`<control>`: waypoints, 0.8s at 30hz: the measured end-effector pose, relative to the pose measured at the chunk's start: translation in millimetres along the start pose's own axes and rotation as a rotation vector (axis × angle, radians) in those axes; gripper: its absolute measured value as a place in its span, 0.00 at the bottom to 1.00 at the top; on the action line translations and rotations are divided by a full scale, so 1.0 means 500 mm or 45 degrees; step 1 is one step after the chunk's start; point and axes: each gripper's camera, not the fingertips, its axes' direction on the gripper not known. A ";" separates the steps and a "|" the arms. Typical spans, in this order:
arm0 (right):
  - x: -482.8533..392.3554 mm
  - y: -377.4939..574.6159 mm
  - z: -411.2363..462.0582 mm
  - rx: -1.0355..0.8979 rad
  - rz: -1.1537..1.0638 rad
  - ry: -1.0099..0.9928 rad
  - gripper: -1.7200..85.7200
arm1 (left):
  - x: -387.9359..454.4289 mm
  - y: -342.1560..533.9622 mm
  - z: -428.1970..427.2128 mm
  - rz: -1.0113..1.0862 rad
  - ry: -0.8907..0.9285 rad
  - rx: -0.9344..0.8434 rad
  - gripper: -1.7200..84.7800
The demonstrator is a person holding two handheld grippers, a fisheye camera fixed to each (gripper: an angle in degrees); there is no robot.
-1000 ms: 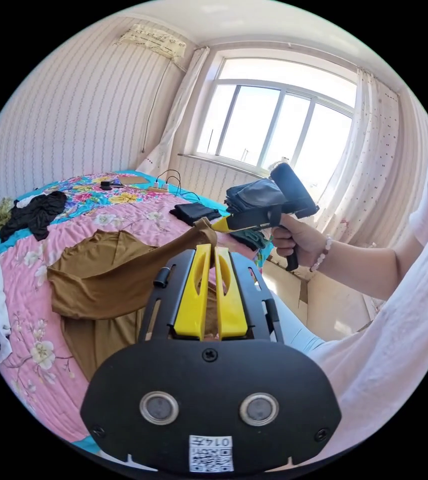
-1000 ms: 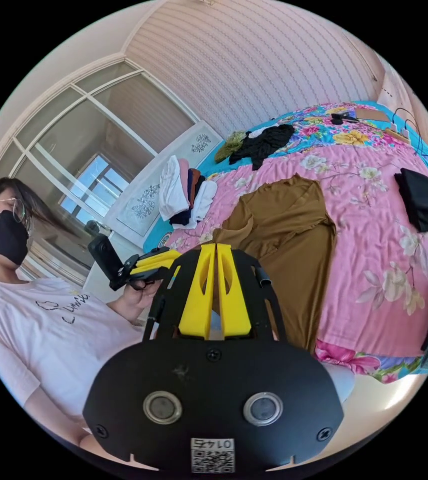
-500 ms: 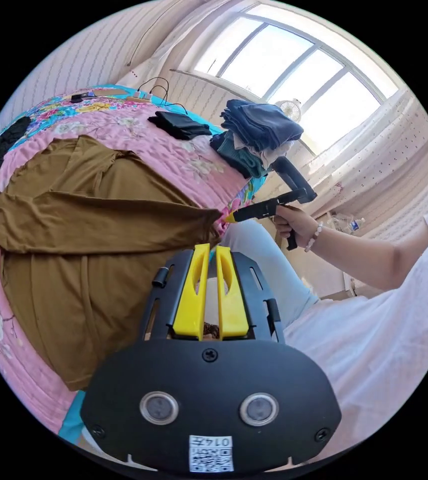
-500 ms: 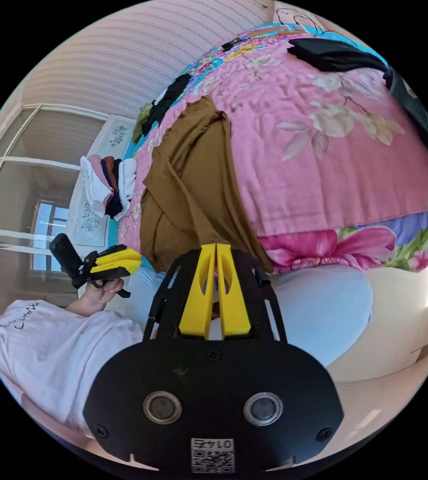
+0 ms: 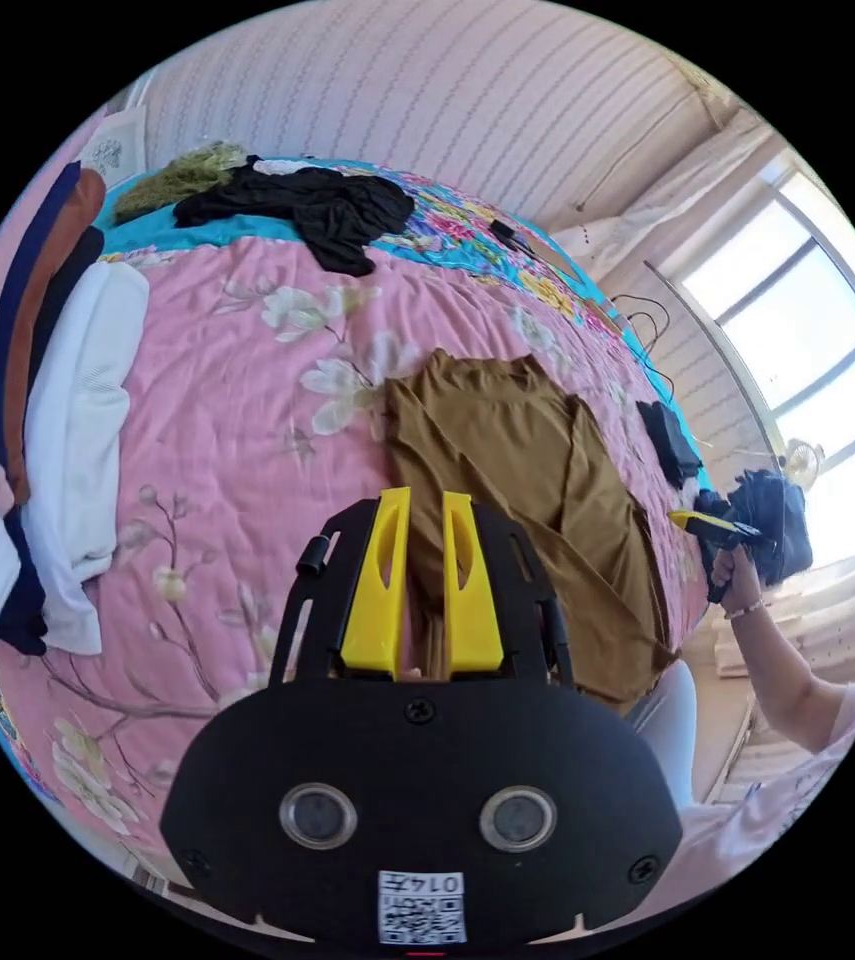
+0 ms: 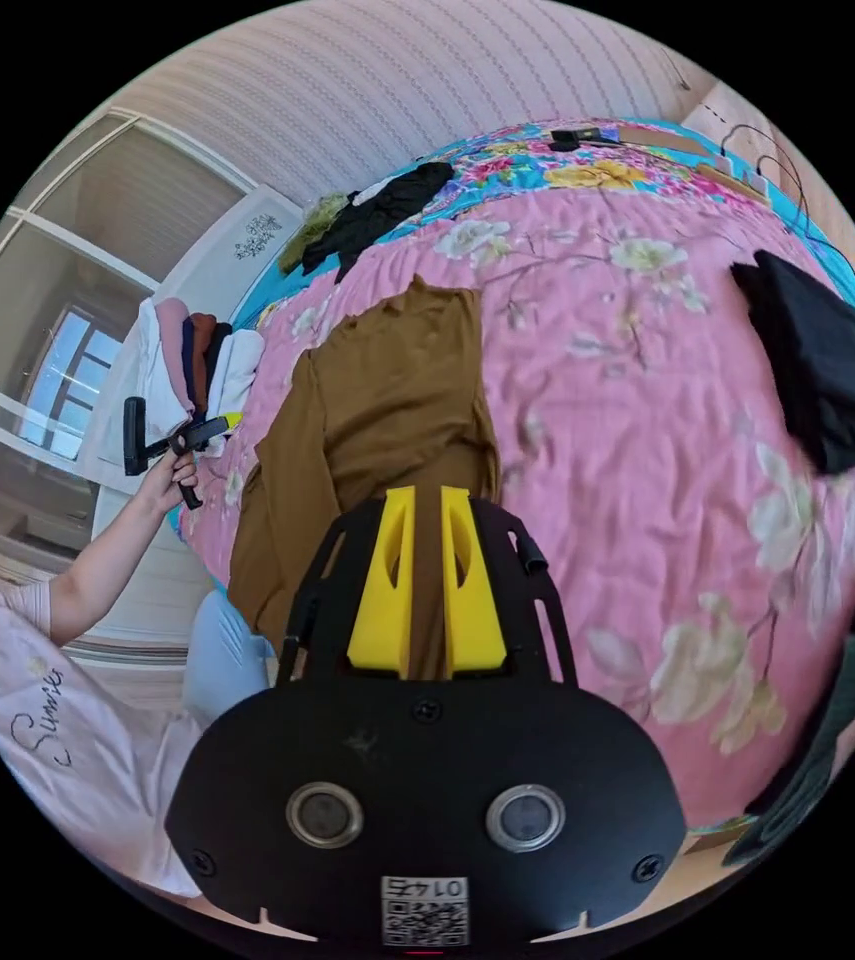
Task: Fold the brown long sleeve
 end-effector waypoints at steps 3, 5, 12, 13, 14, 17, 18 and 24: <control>0.014 -0.137 0.050 -0.011 -0.065 0.016 0.10 | -0.058 -0.104 0.054 -0.103 0.063 -0.004 0.10; 0.029 -0.204 0.083 -0.035 -0.055 0.022 0.12 | -0.076 -0.140 0.081 -0.140 0.081 -0.018 0.12; 0.089 -0.333 0.195 -0.162 0.066 0.116 0.11 | -0.131 -0.216 0.174 -0.153 0.099 -0.154 0.10; 0.099 -0.334 0.190 -0.147 0.079 0.092 0.09 | -0.139 -0.225 0.190 -0.150 0.166 -0.207 0.08; 0.105 -0.335 0.189 -0.154 0.092 0.063 0.07 | -0.141 -0.232 0.200 -0.141 0.182 -0.260 0.04; 0.119 -0.332 0.162 -0.132 0.065 -0.104 0.05 | -0.132 -0.244 0.163 -0.098 0.176 -0.185 0.01; 0.120 -0.329 0.136 -0.062 0.052 -0.132 0.04 | -0.128 -0.250 0.136 -0.094 0.191 -0.121 0.01; 0.108 -0.357 0.008 0.119 0.051 -0.122 0.03 | -0.074 -0.303 0.005 0.027 -0.005 0.064 0.01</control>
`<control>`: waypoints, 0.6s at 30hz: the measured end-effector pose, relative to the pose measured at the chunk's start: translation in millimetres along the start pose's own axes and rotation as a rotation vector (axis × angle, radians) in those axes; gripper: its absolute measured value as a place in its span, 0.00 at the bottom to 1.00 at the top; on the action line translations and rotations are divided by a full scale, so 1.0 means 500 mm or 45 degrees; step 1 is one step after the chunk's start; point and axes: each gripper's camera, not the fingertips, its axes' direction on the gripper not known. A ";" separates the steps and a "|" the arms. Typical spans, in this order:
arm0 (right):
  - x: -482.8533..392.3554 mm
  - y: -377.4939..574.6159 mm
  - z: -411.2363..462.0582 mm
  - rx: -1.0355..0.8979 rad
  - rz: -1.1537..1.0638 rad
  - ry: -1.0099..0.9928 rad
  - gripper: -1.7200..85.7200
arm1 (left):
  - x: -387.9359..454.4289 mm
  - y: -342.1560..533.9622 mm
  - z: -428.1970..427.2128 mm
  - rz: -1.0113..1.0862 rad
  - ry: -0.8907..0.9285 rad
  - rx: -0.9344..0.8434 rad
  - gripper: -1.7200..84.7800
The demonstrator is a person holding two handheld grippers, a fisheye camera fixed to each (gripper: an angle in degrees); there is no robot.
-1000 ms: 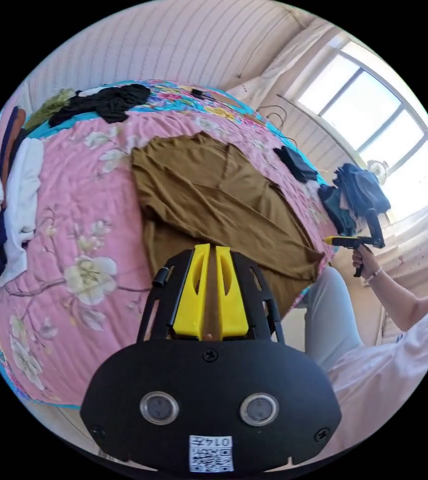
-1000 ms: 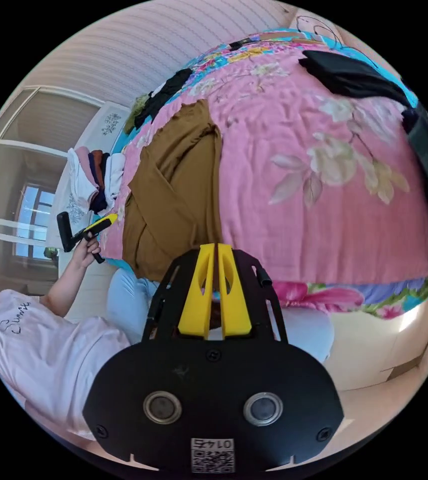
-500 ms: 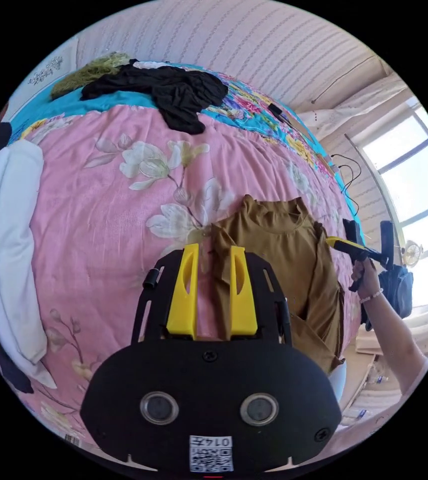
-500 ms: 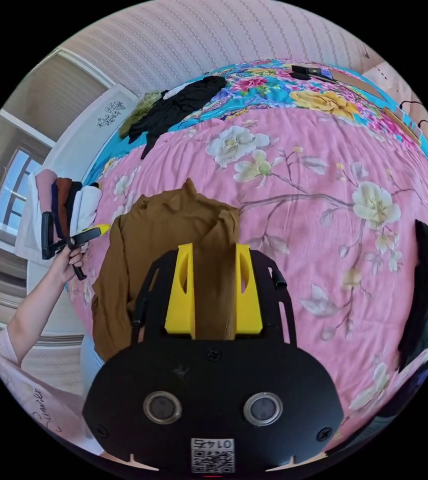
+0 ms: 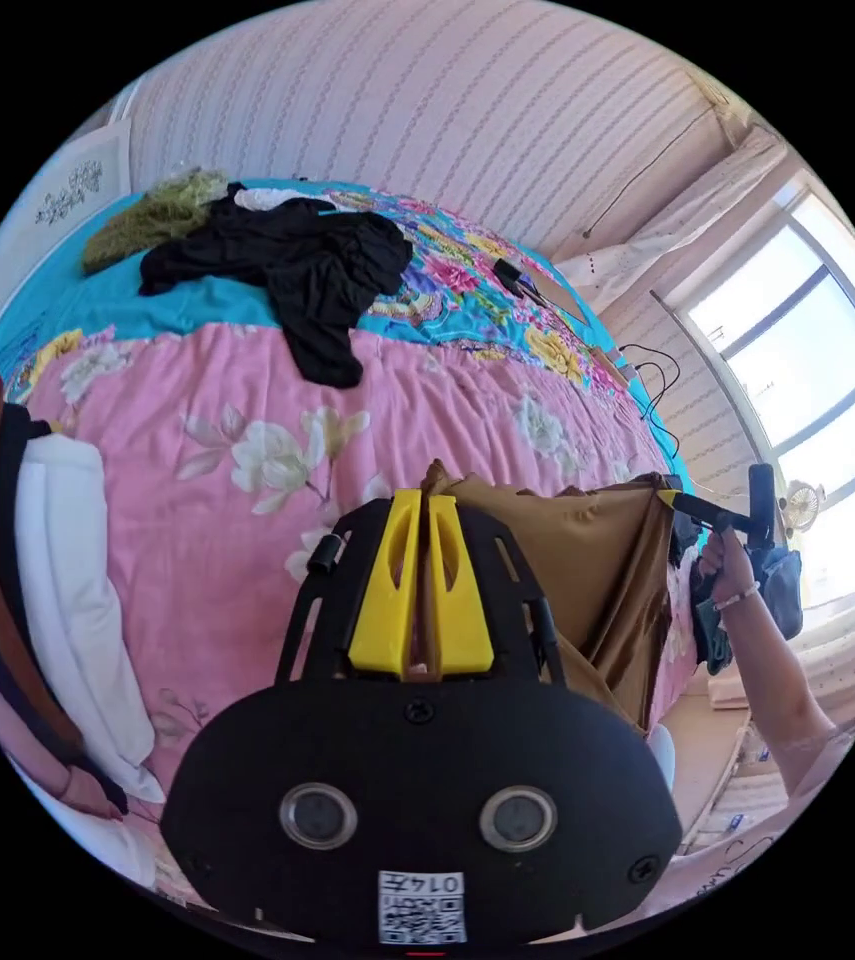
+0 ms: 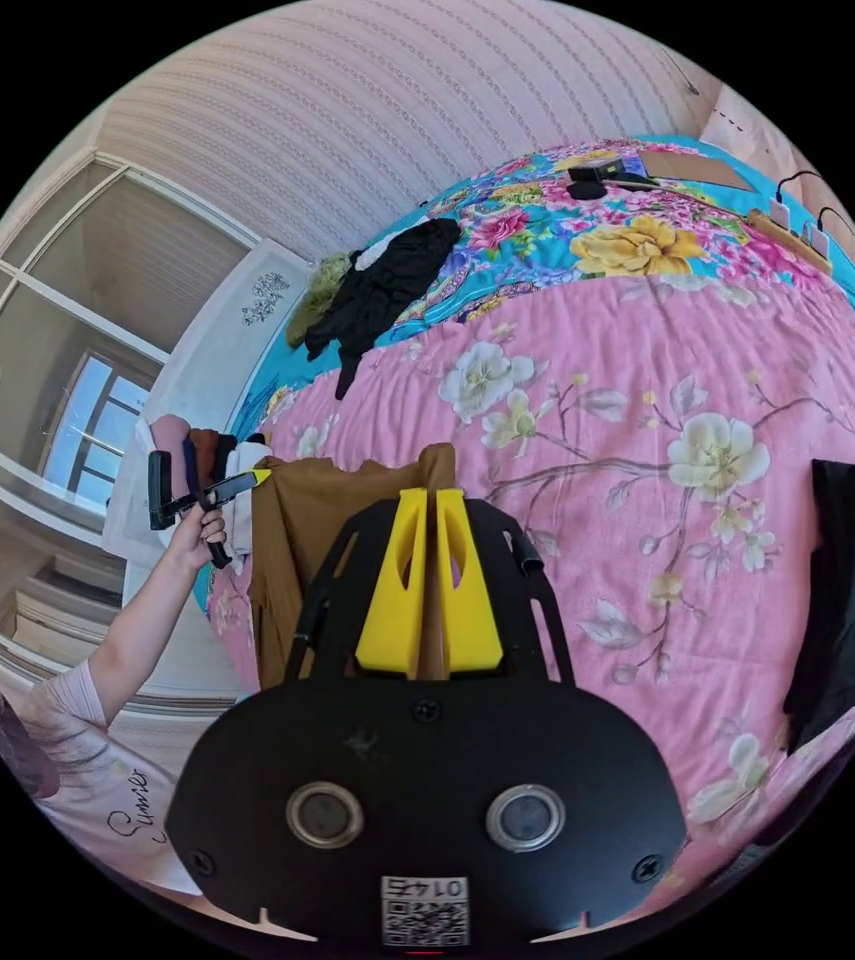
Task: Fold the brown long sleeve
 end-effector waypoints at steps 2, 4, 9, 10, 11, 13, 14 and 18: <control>-0.018 -0.010 -0.035 0.061 -0.014 0.017 0.03 | 0.011 -0.007 -0.061 0.004 0.008 0.118 0.01; -0.043 -0.020 -0.079 0.125 -0.044 -0.012 0.03 | 0.016 0.000 -0.098 0.016 0.066 0.168 0.01; -0.089 0.021 -0.078 0.002 -0.142 0.060 0.03 | 0.035 0.125 -0.154 0.139 0.079 0.091 0.01; -0.097 0.051 -0.076 -0.005 -0.160 0.047 0.03 | 0.034 0.148 -0.159 0.146 0.094 0.084 0.01; -0.099 0.068 -0.075 -0.007 -0.170 0.034 0.03 | 0.033 0.200 -0.171 0.164 0.129 0.072 0.01; -0.104 0.154 -0.070 -0.019 -0.196 -0.032 0.03 | 0.031 0.288 -0.185 0.181 0.171 0.048 0.01; -0.104 0.179 -0.067 -0.026 -0.196 -0.051 0.03 | 0.031 0.349 -0.188 0.192 0.198 0.019 0.01; -0.093 0.374 -0.033 -0.109 -0.112 -0.112 0.03 | 0.035 0.534 -0.168 0.161 0.245 -0.104 0.01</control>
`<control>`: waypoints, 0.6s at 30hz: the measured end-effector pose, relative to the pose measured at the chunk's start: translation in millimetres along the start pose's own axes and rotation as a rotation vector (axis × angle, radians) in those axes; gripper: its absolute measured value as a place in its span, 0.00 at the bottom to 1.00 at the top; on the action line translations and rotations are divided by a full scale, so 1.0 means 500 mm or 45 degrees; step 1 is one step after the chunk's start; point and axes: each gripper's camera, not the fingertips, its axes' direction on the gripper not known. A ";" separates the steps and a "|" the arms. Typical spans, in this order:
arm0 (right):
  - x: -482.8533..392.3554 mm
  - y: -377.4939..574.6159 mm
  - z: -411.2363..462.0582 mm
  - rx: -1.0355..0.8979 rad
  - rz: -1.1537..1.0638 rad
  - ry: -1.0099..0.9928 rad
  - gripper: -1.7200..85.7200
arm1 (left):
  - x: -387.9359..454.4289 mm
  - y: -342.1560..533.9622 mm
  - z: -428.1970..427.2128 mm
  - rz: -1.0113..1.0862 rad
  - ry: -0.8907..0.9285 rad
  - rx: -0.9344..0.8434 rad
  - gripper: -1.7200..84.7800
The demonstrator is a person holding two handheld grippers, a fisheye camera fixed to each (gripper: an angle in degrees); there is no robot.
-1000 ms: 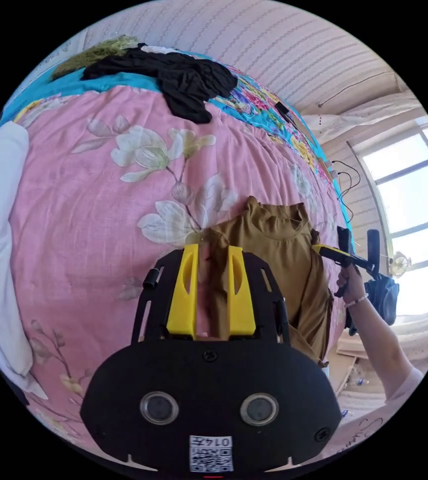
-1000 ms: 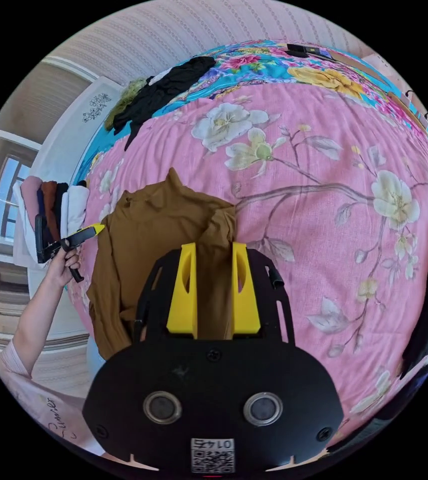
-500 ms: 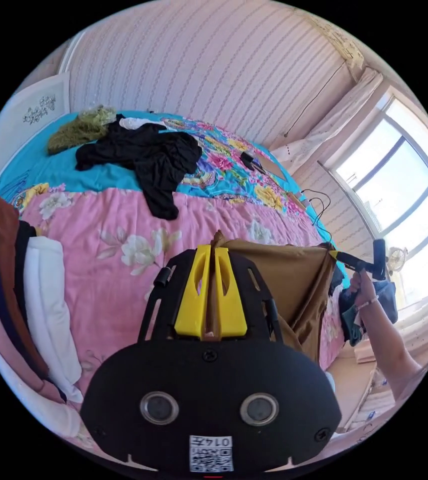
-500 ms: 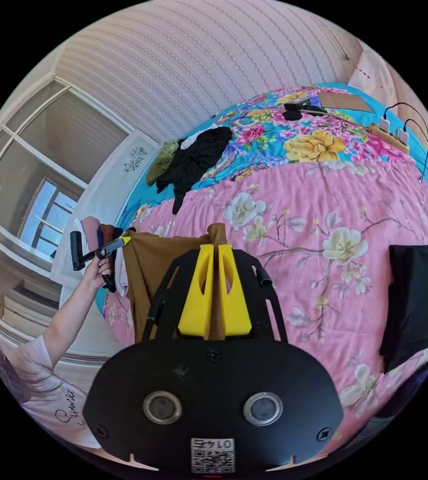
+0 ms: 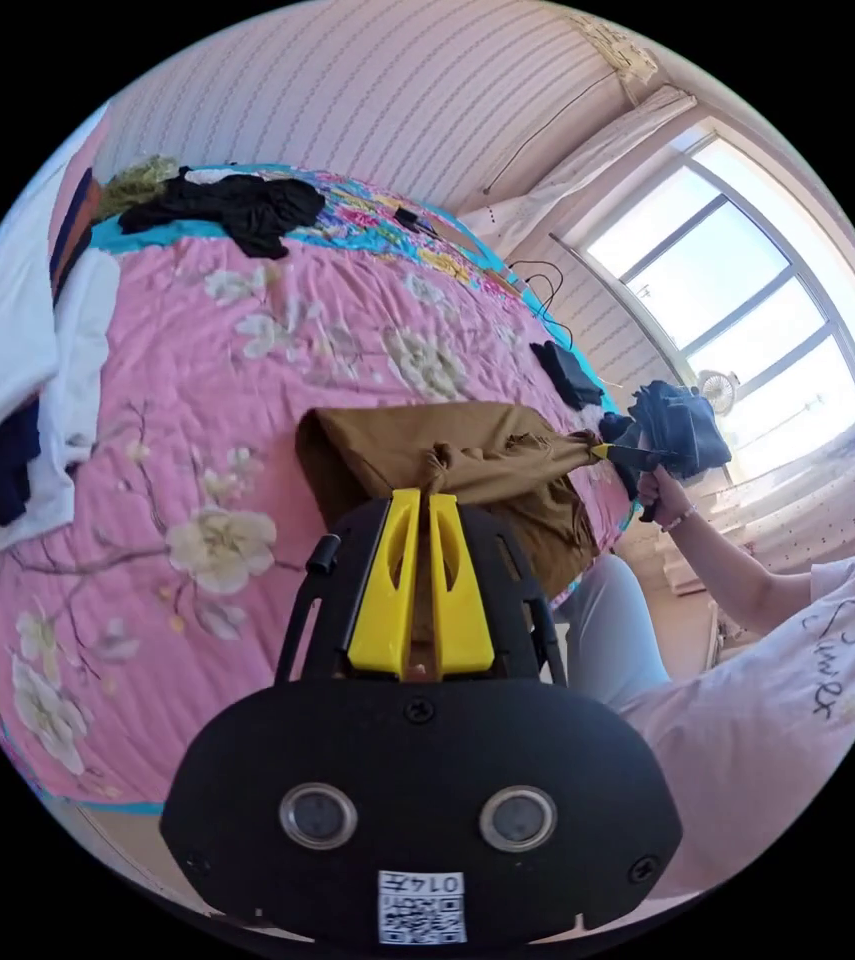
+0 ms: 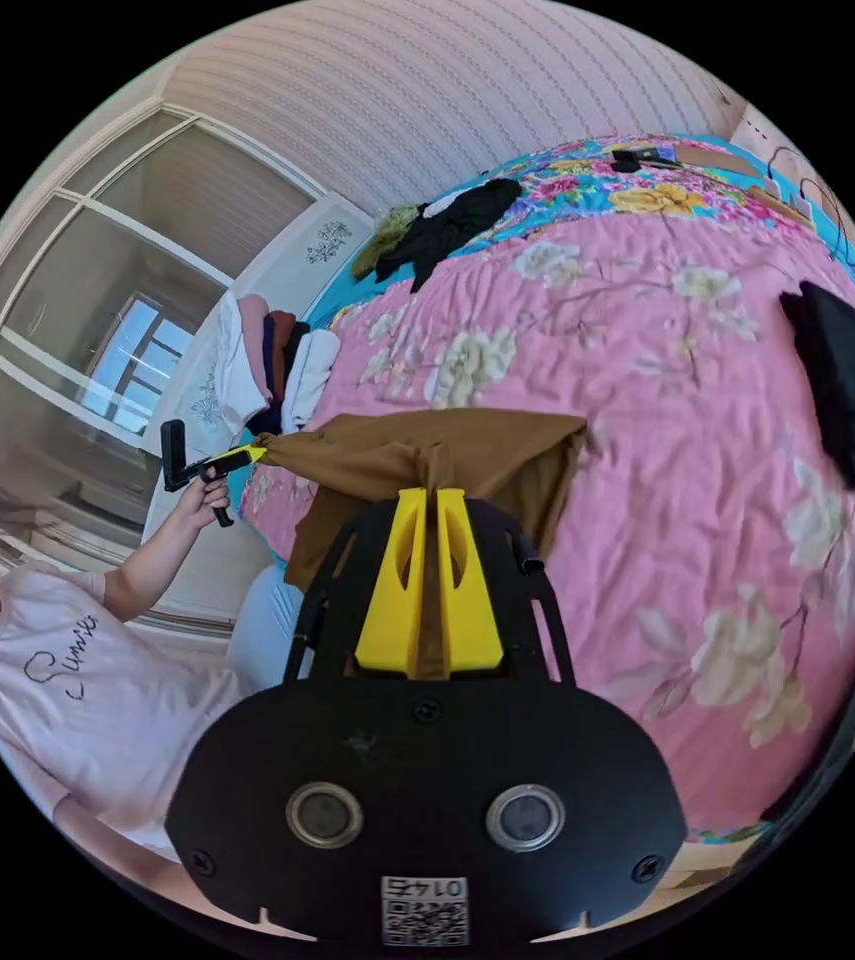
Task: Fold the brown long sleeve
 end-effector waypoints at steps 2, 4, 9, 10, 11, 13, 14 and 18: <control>0.004 0.074 0.032 -0.056 0.081 -0.003 0.03 | 0.011 0.102 0.048 -0.039 0.002 -0.092 0.01; 0.014 0.144 0.074 -0.125 0.220 -0.036 0.04 | 0.014 0.161 0.091 -0.062 -0.044 -0.188 0.02; -0.001 0.185 0.062 -0.050 0.344 -0.029 0.05 | 0.010 0.237 0.062 -0.246 -0.042 -0.100 0.02; -0.015 0.182 0.051 -0.028 0.333 0.004 0.06 | 0.014 0.238 0.052 -0.244 -0.064 -0.087 0.02; -0.024 0.178 0.047 -0.021 0.319 0.018 0.06 | 0.027 0.238 0.033 -0.223 -0.139 -0.064 0.02; -0.074 0.144 0.051 -0.019 0.226 0.061 0.08 | 0.055 0.227 0.015 -0.159 -0.238 -0.032 0.02; -0.090 0.131 0.058 -0.026 0.195 0.069 0.09 | 0.075 0.214 0.016 -0.109 -0.253 -0.016 0.02; -0.209 0.019 0.162 -0.096 0.000 0.142 0.14 | 0.124 0.166 0.084 -0.024 -0.187 -0.060 0.10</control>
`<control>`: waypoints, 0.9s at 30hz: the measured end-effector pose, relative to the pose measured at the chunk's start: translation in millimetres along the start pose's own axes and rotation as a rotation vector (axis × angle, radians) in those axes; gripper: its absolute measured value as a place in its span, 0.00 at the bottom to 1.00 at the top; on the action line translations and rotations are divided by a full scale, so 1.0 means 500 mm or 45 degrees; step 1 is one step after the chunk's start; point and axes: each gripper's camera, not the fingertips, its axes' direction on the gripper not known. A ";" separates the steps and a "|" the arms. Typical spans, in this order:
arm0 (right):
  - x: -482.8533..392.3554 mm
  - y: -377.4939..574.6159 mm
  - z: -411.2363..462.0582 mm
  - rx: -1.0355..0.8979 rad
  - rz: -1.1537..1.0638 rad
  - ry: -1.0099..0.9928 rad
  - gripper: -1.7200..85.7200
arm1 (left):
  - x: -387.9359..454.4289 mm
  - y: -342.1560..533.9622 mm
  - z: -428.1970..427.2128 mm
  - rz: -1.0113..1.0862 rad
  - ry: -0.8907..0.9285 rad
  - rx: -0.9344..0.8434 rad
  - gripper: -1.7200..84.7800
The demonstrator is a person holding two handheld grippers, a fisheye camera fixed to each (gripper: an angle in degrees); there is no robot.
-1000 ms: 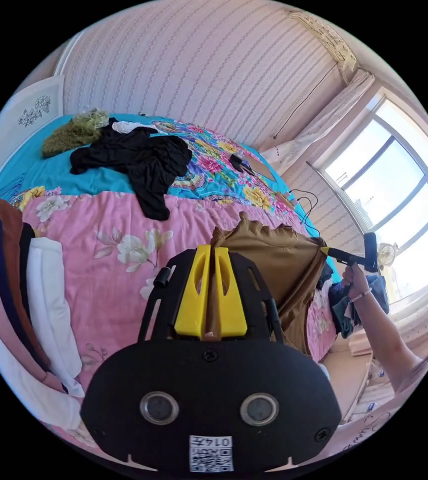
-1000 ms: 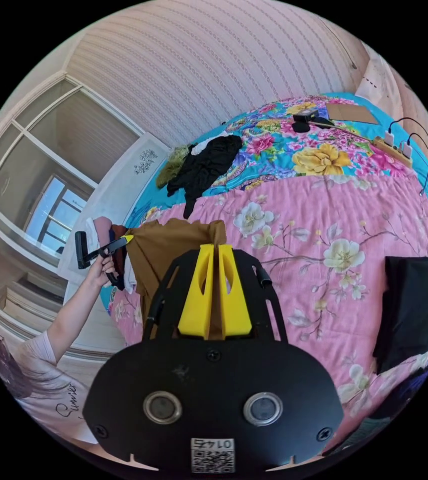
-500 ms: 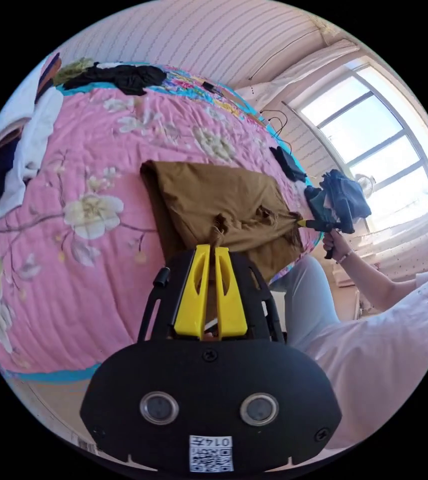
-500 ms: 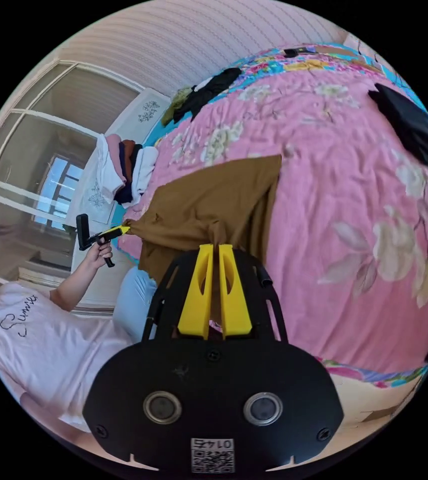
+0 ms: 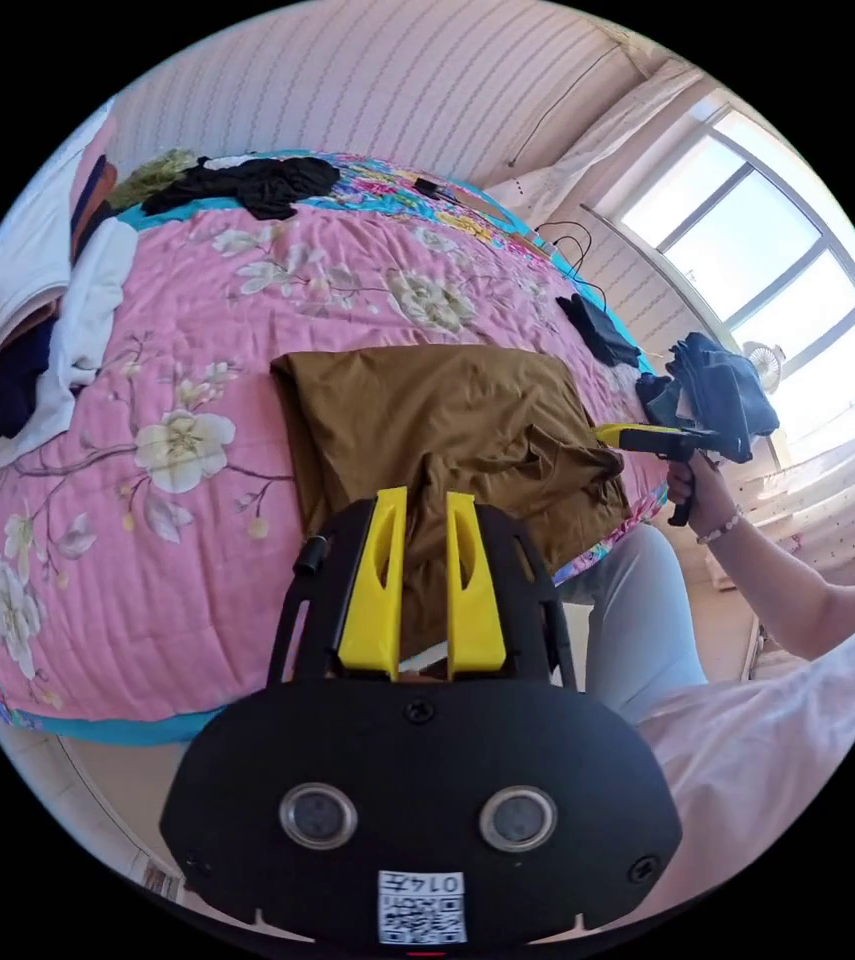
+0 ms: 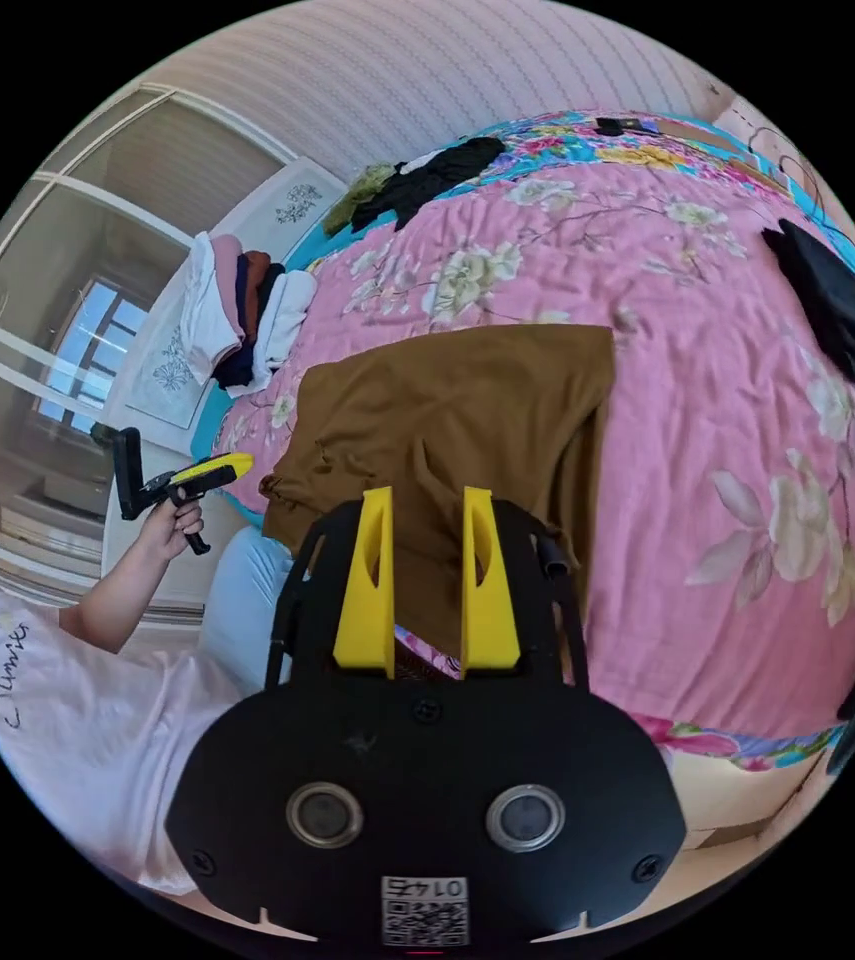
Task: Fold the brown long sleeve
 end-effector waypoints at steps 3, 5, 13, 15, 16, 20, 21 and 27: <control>-0.058 -0.069 0.091 -0.135 -0.029 0.076 0.13 | 0.030 -0.019 0.100 0.023 -0.059 -0.176 0.10; -0.074 -0.090 0.140 -0.228 0.010 0.156 0.11 | 0.034 -0.010 0.135 0.027 -0.085 -0.262 0.08; -0.176 -0.027 0.102 -0.178 -0.183 -0.064 0.04 | 0.072 0.114 0.060 0.151 0.135 -0.176 0.03; -0.201 0.003 0.095 -0.205 -0.210 -0.042 0.04 | 0.083 0.172 0.053 0.141 0.150 -0.236 0.05; -0.220 0.022 0.093 -0.229 -0.232 0.005 0.05 | 0.085 0.186 0.050 0.134 0.144 -0.242 0.06; -0.261 0.051 0.096 -0.318 -0.218 0.064 0.05 | 0.091 0.263 0.031 0.027 0.173 -0.259 0.06; -0.273 0.048 0.099 -0.333 -0.199 0.059 0.05 | 0.102 0.274 0.027 0.032 0.190 -0.242 0.06; -0.394 -0.067 0.151 -0.346 -0.338 0.246 0.02 | 0.247 0.255 0.046 0.284 0.034 -0.065 0.01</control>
